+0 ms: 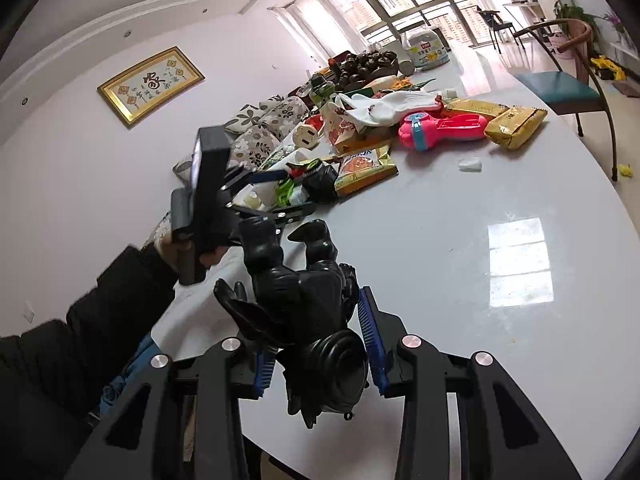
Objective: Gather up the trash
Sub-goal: 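Grasp the black toy robot with right gripper while left grasps the green toy truck, then lower the robot and truck into the bin and open both grippers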
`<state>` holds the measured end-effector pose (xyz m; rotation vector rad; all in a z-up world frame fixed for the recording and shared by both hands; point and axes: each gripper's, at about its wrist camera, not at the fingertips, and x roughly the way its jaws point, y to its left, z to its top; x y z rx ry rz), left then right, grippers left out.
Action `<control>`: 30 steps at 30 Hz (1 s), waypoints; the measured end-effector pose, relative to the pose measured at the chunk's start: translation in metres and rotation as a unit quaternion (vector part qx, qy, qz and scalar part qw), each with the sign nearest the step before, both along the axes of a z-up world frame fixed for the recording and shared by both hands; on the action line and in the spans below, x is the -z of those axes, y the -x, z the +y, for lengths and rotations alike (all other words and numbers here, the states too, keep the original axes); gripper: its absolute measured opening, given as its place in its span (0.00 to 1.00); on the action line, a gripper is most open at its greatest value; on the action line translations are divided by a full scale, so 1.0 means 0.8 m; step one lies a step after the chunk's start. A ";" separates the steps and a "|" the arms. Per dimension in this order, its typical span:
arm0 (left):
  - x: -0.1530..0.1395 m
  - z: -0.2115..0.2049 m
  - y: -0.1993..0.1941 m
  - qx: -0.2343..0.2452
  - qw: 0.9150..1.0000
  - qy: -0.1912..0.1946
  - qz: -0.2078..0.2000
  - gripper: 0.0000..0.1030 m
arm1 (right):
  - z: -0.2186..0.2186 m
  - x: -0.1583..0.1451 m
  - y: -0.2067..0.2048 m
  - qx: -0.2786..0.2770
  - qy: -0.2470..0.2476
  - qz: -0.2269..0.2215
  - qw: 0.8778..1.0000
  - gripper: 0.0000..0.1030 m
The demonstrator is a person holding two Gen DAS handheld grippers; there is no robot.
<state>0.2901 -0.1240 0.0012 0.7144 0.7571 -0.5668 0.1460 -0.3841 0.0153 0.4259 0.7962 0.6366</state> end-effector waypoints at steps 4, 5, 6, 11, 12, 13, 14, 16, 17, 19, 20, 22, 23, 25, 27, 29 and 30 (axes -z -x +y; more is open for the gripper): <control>0.018 -0.012 -0.024 0.014 0.998 -0.048 -0.038 0.88 | 0.005 0.007 -0.006 0.001 0.001 0.011 1.000 0.36; 0.015 -0.012 -0.033 0.007 0.999 -0.036 -0.035 0.88 | 0.007 0.008 -0.007 0.001 0.002 0.012 1.000 0.36; 0.016 -0.013 -0.043 -0.006 0.999 -0.034 -0.036 0.89 | 0.009 0.008 -0.008 0.001 0.002 0.013 1.000 0.36; 0.019 -0.010 -0.047 -0.040 0.999 -0.013 -0.009 0.73 | 0.017 0.006 -0.003 -0.002 0.000 0.011 1.000 0.36; 0.020 -0.009 -0.036 -0.045 0.998 -0.026 -0.022 0.54 | 0.017 0.005 -0.002 -0.002 -0.001 0.010 1.000 0.36; 0.020 -0.001 -0.026 -0.054 0.998 -0.009 0.015 0.44 | 0.017 0.004 0.000 -0.003 -0.003 0.009 1.000 0.36; 0.018 0.008 -0.017 -0.064 0.997 0.020 0.042 0.44 | 0.017 0.004 0.002 -0.002 -0.003 0.009 1.000 0.36; 0.017 0.026 0.019 -0.075 0.995 0.043 0.049 0.44 | 0.018 0.003 0.006 -0.004 -0.007 0.008 1.000 0.36; 0.018 0.037 0.043 -0.083 0.995 0.047 0.036 0.44 | 0.019 0.003 0.010 -0.005 -0.008 0.007 1.000 0.36; 0.013 0.063 0.077 -0.110 0.990 0.084 0.039 0.44 | 0.024 0.001 0.017 -0.010 -0.006 0.004 1.000 0.36; 0.008 0.077 0.093 -0.124 0.985 0.112 0.046 0.44 | 0.028 -0.001 0.023 -0.015 -0.003 0.001 1.000 0.36; -0.011 0.111 0.133 -0.160 0.967 0.188 0.062 0.44 | 0.040 -0.002 0.033 -0.029 -0.001 -0.001 1.000 0.36; -0.022 0.122 0.152 -0.172 0.957 0.223 0.067 0.44 | 0.045 -0.003 0.036 -0.036 -0.001 -0.001 0.999 0.36; -0.038 0.144 0.199 -0.200 0.939 0.273 0.065 0.44 | 0.062 -0.001 0.045 -0.053 0.001 0.003 0.999 0.36; -0.053 0.158 0.248 -0.221 0.927 0.298 0.045 0.44 | 0.086 0.000 0.057 -0.076 0.004 0.006 0.997 0.36; -0.059 0.161 0.280 -0.243 0.927 0.286 0.016 0.44 | 0.108 -0.003 0.071 -0.098 0.006 0.001 0.995 0.36; -0.061 0.160 0.303 -0.262 0.928 0.263 -0.009 0.44 | 0.121 -0.006 0.082 -0.111 0.010 -0.005 0.994 0.36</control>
